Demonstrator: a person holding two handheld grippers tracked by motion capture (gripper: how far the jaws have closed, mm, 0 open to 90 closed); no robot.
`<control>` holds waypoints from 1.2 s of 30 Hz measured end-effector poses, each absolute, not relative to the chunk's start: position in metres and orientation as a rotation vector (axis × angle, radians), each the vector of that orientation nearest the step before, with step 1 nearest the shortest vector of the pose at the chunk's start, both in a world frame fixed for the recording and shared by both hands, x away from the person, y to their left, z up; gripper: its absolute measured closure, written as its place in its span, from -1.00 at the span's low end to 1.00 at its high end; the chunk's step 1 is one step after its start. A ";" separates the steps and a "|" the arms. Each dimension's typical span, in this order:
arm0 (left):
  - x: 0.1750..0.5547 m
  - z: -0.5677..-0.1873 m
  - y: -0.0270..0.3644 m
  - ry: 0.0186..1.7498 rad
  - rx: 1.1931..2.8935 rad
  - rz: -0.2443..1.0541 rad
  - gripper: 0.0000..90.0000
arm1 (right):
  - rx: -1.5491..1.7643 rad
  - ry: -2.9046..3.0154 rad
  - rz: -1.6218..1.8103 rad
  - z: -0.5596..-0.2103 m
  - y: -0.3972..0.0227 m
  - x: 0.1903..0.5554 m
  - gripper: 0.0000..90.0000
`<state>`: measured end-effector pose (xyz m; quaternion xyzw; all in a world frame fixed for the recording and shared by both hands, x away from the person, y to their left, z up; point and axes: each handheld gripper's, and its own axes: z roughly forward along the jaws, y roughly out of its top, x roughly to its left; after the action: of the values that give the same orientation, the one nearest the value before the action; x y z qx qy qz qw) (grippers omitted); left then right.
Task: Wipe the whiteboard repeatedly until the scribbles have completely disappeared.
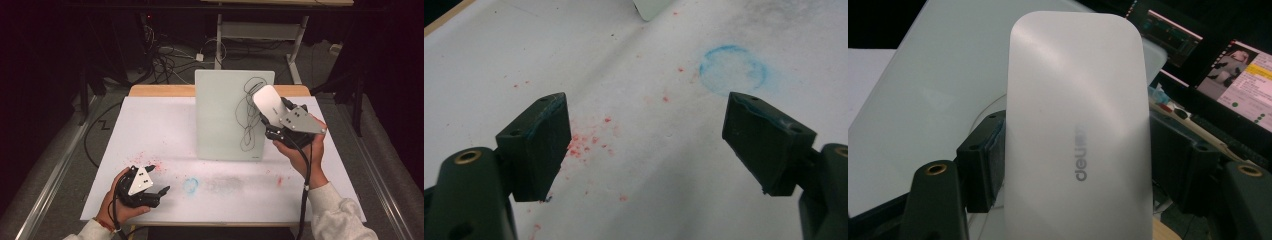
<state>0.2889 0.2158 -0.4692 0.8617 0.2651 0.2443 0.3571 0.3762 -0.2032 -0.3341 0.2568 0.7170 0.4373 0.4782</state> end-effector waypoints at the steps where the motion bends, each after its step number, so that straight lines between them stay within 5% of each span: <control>1: 0.289 -0.469 0.216 0.686 2.221 0.632 -0.58 | 0.628 1.745 1.057 -0.331 -0.202 0.378 -0.30; 36: 0.289 -0.469 0.216 0.698 2.223 0.636 -0.59 | 0.664 1.670 0.966 -0.334 -0.173 0.414 -0.31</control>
<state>0.2892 0.2163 -0.4694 0.8604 0.2702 0.2463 0.3551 0.4140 -0.1731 -0.3342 0.2772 0.6974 0.4033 0.5235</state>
